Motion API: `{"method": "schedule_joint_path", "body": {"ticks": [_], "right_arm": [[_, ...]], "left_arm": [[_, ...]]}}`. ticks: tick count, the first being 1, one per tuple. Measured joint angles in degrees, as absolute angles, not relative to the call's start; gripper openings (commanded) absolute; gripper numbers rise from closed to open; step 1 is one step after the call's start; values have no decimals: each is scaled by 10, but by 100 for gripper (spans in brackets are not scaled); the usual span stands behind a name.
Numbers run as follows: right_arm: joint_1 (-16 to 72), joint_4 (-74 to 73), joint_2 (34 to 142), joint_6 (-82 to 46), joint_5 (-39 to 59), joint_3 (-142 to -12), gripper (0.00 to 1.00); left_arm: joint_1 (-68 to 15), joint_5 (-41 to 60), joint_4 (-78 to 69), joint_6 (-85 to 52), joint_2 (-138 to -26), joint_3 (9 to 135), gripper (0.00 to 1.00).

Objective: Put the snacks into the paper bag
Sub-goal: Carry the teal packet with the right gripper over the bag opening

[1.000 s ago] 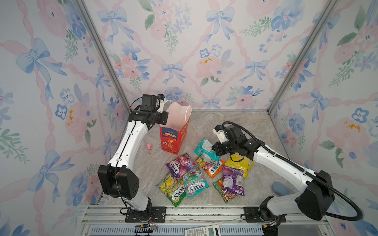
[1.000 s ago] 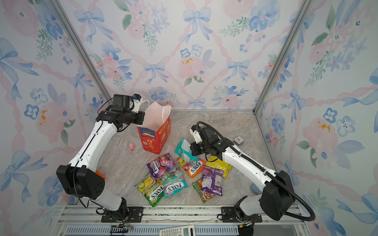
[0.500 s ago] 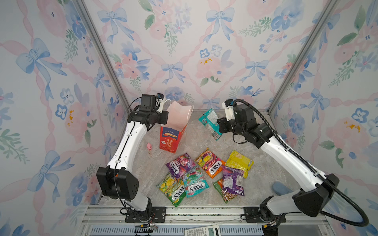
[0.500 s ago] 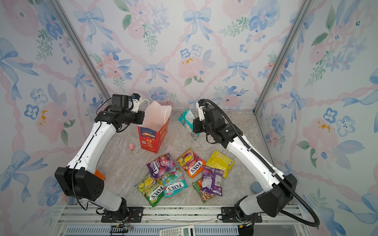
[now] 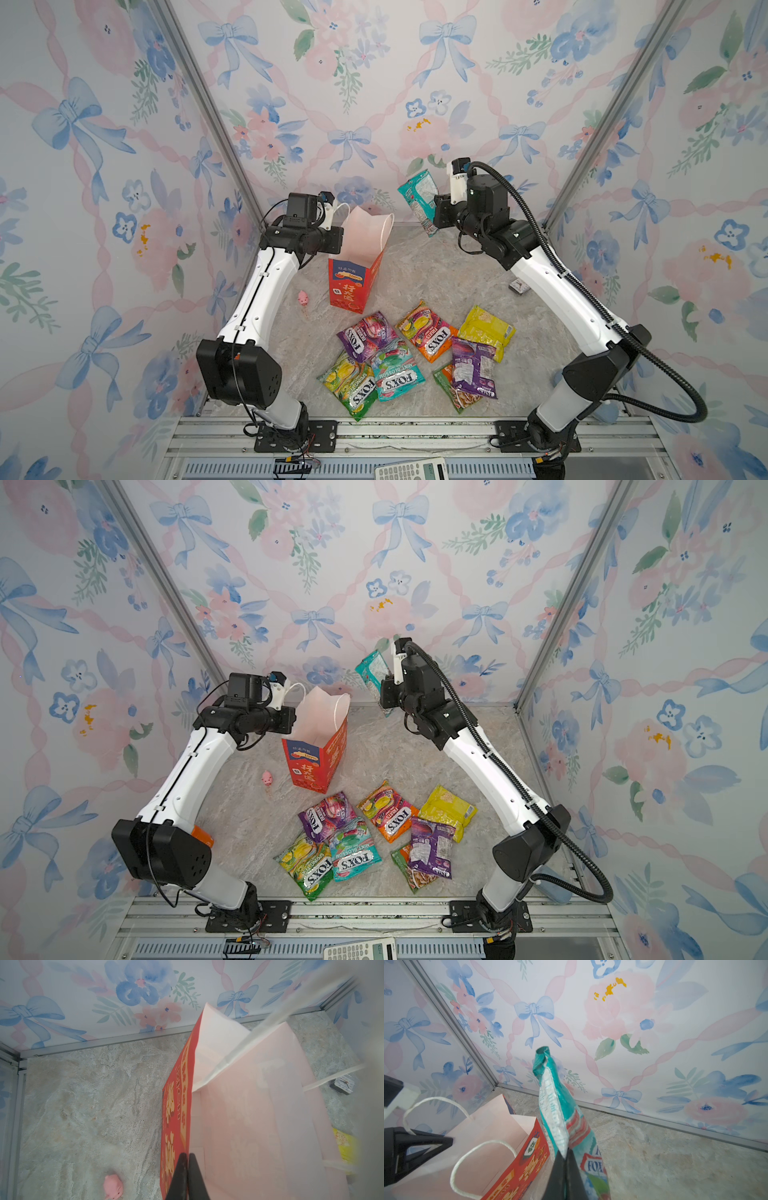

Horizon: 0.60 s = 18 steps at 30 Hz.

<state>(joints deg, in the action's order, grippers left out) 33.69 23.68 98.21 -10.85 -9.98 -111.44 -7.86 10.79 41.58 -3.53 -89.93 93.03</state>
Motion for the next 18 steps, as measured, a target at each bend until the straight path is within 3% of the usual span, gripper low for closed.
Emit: {"method": "schedule_joint_path", "body": {"ticks": [18], "right_arm": [[385, 239, 1213, -102, -115, -1464, 0]], "left_arm": [[-84, 107, 401, -57, -899, 916, 0]]}}
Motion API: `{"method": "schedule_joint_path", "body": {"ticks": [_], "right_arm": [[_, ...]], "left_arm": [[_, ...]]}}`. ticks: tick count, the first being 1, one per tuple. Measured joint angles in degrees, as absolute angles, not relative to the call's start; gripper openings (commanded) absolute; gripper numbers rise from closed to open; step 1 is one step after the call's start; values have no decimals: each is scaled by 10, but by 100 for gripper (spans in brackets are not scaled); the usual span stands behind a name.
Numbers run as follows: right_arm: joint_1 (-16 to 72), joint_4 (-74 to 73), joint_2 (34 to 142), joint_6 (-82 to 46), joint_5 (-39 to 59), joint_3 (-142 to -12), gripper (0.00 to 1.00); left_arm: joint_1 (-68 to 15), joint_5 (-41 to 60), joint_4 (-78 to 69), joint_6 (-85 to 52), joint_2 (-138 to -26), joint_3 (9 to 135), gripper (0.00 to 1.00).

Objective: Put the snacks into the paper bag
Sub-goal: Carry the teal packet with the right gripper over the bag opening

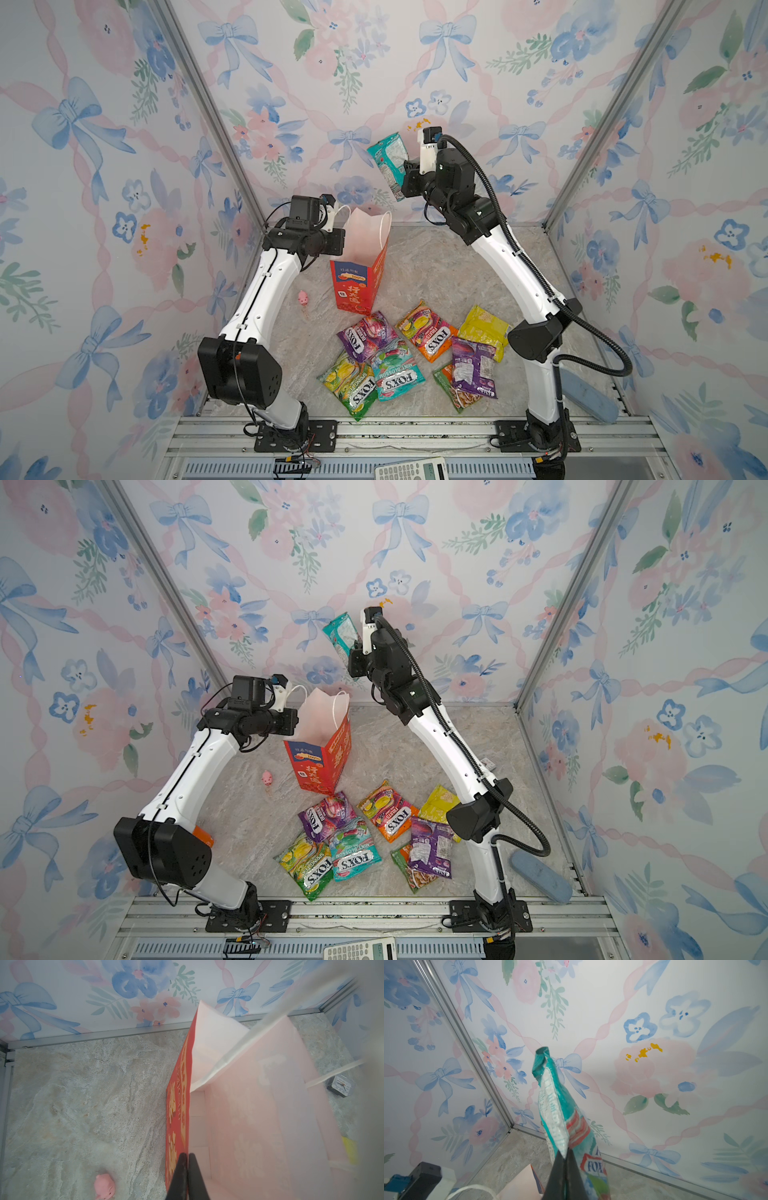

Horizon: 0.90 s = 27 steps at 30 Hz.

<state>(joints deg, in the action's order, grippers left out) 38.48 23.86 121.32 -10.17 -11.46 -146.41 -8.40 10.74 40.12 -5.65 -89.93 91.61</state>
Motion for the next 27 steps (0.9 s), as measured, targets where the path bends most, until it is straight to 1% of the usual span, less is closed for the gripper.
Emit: {"method": "schedule_joint_path", "body": {"ticks": [11, 17, 19, 24, 27], "right_arm": [[451, 240, 1237, -127, -130, -1479, 0], [471, 237, 1237, -138, -134, -1472, 0], [474, 228, 1223, -142, -134, -1439, 0], [478, 195, 1161, -155, -142, -1286, 0], [479, 188, 1135, -161, -147, -1228, 0]], "left_arm": [[-84, 101, 388, -67, -894, 905, 0], [-84, 93, 386, -77, -889, 900, 0], [-84, 90, 383, -80, -888, 898, 0], [-79, 83, 376, -84, -881, 891, 0], [-77, 79, 373, -91, -877, 888, 0]]}}
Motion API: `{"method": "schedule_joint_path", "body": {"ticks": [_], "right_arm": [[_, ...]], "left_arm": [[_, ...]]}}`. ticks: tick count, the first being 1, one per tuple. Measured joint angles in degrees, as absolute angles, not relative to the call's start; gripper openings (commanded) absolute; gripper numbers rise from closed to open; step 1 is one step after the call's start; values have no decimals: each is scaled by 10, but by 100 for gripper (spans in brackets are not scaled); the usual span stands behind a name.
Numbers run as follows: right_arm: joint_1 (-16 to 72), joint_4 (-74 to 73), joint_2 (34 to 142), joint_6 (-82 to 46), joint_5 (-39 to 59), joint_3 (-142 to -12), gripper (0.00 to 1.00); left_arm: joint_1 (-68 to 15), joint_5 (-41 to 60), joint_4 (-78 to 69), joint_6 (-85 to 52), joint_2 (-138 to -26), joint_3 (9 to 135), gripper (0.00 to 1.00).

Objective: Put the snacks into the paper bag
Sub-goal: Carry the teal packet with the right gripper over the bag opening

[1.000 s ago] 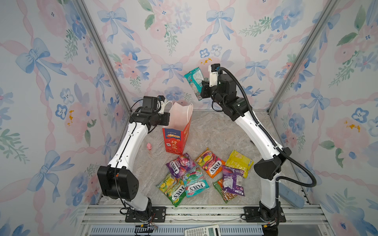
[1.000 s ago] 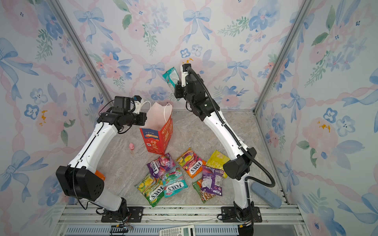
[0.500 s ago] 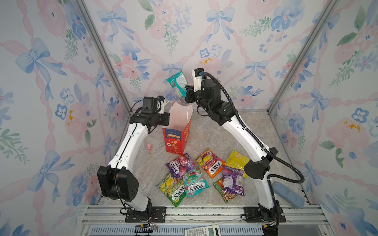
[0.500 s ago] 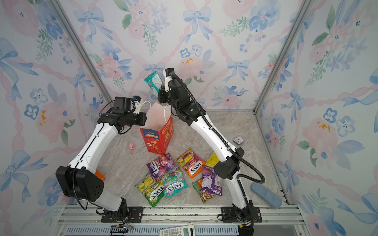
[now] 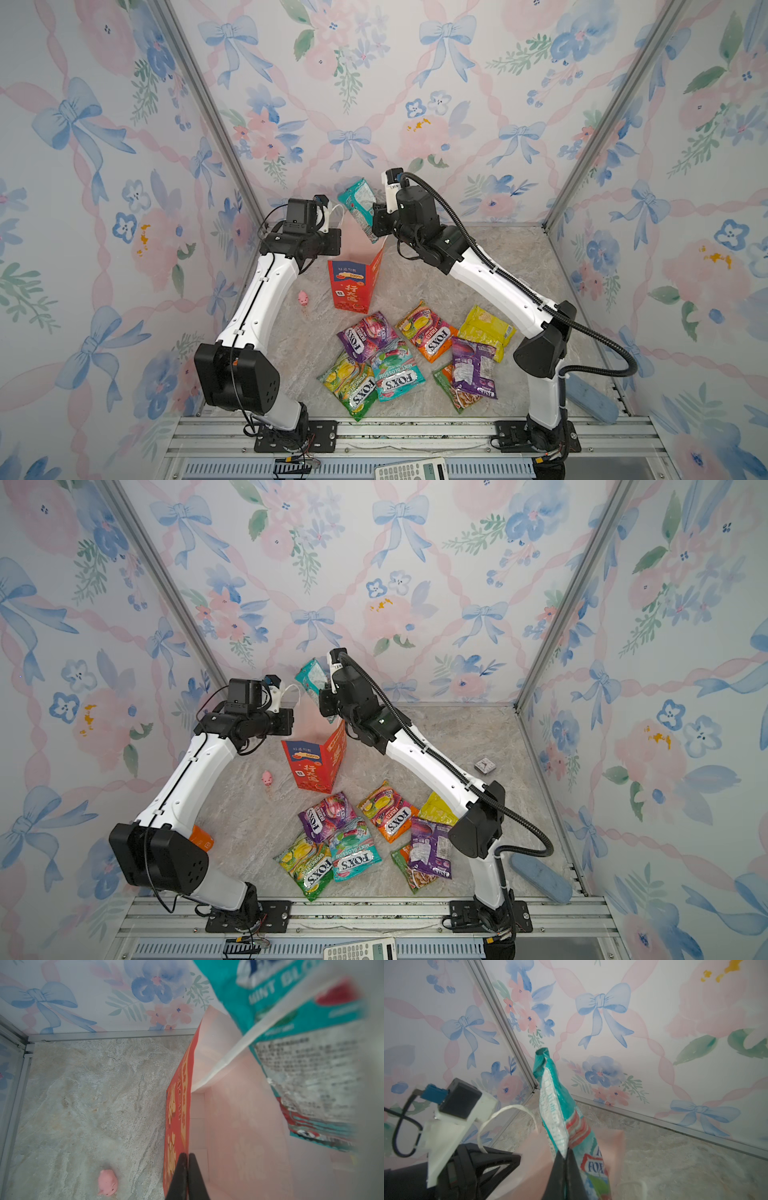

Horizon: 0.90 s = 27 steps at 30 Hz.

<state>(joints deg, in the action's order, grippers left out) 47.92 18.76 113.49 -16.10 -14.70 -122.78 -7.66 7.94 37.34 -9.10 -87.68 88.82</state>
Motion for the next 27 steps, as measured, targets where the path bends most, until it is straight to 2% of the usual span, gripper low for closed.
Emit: {"method": "schedule_joint_path", "body": {"ticks": [12, 27], "right_arm": [[481, 147, 1062, -181, -164, -1131, 0], [481, 143, 1055, -214, -150, -1073, 0]], "left_arm": [[-75, 77, 361, -104, -869, 882, 0], [-75, 77, 358, -106, -869, 882, 0]]}}
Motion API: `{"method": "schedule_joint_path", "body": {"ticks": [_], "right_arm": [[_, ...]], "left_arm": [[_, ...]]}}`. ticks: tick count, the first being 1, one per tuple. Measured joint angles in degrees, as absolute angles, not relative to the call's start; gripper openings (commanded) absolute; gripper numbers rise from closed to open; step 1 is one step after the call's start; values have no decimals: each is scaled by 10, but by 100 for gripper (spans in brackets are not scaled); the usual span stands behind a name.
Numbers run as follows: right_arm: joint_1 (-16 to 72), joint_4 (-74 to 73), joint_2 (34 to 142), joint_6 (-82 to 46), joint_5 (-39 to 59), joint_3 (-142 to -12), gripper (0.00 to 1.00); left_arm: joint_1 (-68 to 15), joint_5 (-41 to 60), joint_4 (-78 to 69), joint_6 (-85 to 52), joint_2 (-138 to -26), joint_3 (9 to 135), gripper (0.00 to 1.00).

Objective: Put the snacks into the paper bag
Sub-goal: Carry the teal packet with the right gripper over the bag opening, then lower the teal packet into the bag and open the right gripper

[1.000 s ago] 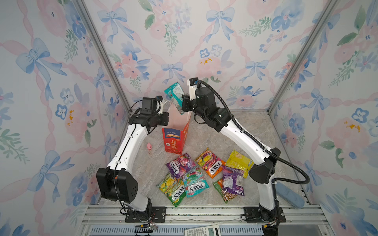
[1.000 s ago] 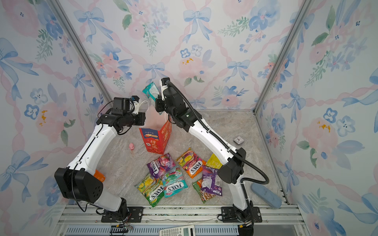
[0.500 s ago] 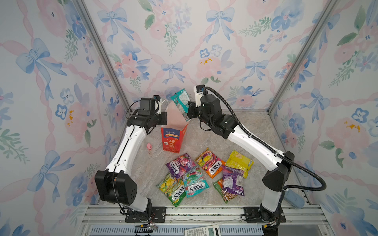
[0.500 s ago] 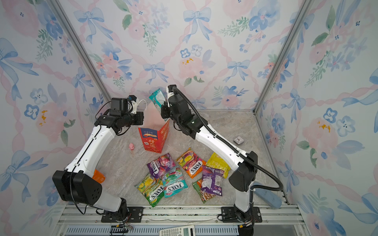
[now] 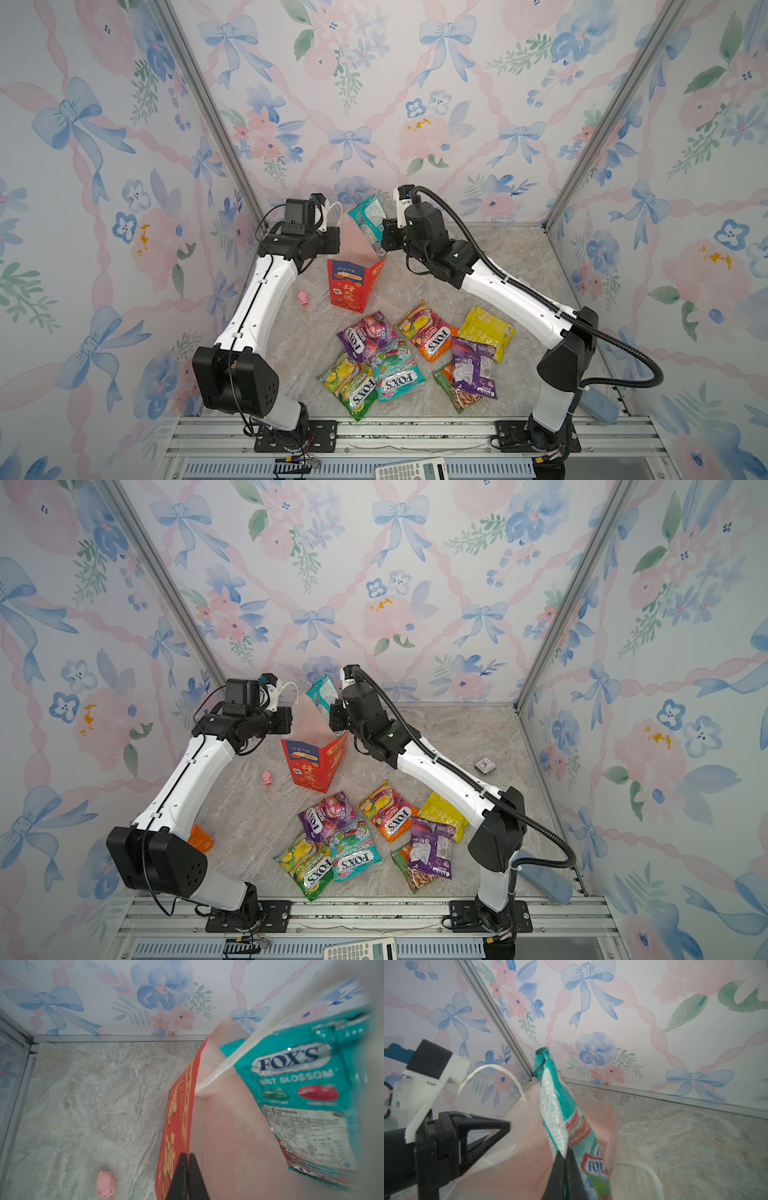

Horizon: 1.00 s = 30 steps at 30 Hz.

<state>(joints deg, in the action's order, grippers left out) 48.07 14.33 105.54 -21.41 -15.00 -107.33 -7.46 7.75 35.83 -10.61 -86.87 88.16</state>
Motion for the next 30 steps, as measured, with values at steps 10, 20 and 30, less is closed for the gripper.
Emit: {"method": "schedule_joint_path", "body": {"ticks": [10, 20, 30], "right_arm": [[481, 143, 1055, -221, -144, -1071, 0], [480, 158, 1068, -228, -123, -1072, 0], [474, 164, 1074, -232, -117, -1073, 6]], "left_arm": [[-75, 77, 358, -106, -869, 881, 0], [-75, 77, 357, -106, -869, 880, 0], [-74, 78, 357, -106, -869, 880, 0]]}}
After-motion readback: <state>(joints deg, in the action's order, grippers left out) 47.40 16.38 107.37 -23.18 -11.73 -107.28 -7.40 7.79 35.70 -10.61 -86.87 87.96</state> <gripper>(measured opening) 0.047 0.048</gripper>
